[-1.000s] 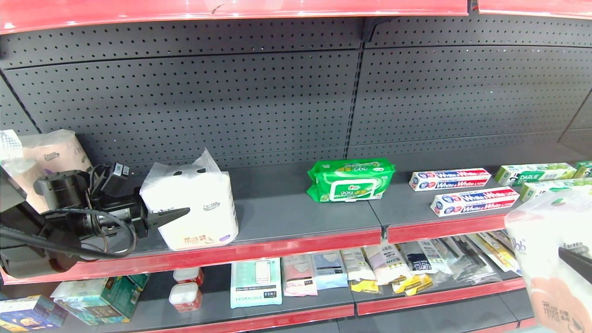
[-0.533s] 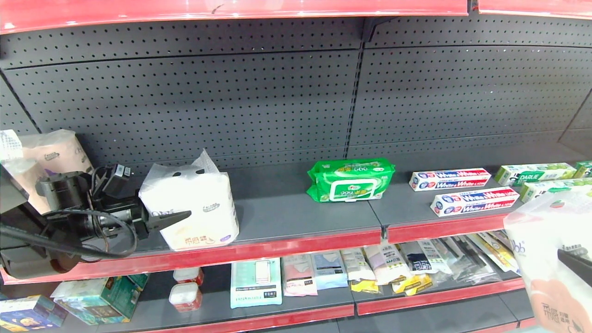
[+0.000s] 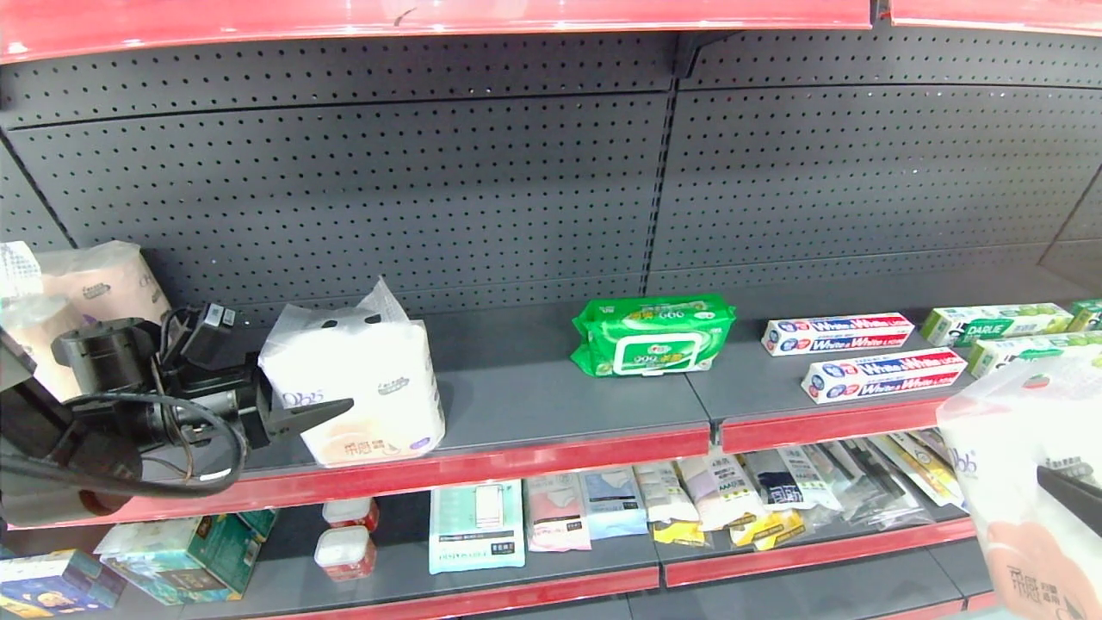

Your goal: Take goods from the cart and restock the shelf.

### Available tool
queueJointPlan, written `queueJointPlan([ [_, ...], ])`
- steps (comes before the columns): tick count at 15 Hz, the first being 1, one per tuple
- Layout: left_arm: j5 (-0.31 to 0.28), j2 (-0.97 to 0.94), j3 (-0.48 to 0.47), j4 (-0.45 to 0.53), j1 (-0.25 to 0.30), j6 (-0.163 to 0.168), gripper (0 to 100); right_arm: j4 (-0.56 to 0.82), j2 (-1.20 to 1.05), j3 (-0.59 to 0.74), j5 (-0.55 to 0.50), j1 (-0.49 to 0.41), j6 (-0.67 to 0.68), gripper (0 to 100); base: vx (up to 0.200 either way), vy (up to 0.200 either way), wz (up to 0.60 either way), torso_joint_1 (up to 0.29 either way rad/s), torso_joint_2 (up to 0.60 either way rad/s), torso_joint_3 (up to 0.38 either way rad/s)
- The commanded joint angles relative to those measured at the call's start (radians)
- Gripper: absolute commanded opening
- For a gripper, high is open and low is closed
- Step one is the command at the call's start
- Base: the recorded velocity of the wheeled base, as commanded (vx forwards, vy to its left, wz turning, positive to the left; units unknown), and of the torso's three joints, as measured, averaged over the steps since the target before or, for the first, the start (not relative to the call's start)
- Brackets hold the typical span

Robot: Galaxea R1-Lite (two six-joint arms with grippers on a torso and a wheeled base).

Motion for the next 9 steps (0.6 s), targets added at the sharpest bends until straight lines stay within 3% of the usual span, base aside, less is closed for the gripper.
queueJointPlan([
  [1,0.000,-0.064,0.030,-0.001,0.001,-0.006,100,0.000,0.000,0.003,0.000,0.002,0.000,0,0.000,0.000,0.00,0.000,0.00,0.000],
  [5,0.019,-0.082,0.036,-0.104,0.020,-0.018,100,0.000,0.000,0.003,0.002,0.004,-0.002,0,0.000,0.000,0.00,0.000,0.00,0.000],
  [9,0.045,-0.084,0.044,-0.256,0.030,-0.093,100,0.001,-0.023,0.009,0.003,0.005,0.000,0,0.000,0.000,0.00,0.000,0.00,0.000],
])
